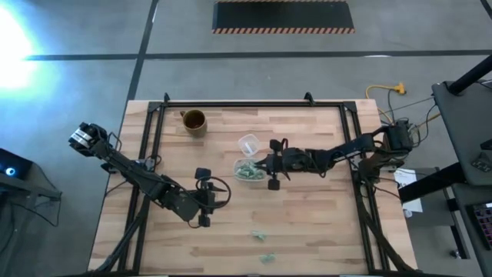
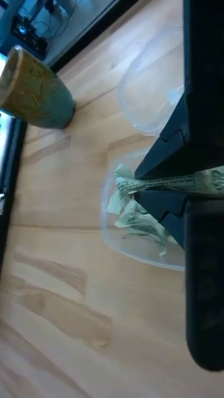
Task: Pick and place Stevia / Truvia into bins
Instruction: Put the stevia packet into the bottom transparent container
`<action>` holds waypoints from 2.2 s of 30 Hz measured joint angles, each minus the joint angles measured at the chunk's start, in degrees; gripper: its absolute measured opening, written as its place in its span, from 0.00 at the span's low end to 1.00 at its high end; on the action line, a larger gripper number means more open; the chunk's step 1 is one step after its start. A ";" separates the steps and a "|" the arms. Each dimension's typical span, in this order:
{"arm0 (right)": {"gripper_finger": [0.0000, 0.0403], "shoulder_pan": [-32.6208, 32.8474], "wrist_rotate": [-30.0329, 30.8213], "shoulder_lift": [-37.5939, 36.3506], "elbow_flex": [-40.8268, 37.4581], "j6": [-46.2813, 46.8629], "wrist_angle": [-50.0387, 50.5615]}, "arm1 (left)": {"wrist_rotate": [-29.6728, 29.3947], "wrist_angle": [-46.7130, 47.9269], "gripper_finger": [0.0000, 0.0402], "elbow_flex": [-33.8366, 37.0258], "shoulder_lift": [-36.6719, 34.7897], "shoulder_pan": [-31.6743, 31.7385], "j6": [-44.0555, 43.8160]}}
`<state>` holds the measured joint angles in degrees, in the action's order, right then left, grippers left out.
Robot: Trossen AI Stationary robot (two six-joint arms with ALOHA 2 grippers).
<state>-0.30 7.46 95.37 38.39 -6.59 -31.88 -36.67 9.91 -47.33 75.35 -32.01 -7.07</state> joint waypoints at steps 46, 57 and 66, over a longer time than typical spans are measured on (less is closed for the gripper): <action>0.37 16.83 -6.43 -17.70 0.17 12.40 29.27 | 21.68 -35.28 0.37 -0.34 23.23 0.28 12.27; 0.33 21.43 -6.39 -17.64 0.00 19.59 36.72 | 23.27 -39.55 0.37 -5.98 32.79 1.60 11.46; 0.32 21.55 -6.25 -17.64 -0.04 19.93 37.28 | 30.56 -39.16 0.37 -9.83 38.60 4.32 6.21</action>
<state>21.26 1.21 77.73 38.35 13.34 5.39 -6.11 -29.25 -57.16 113.95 -27.69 -0.86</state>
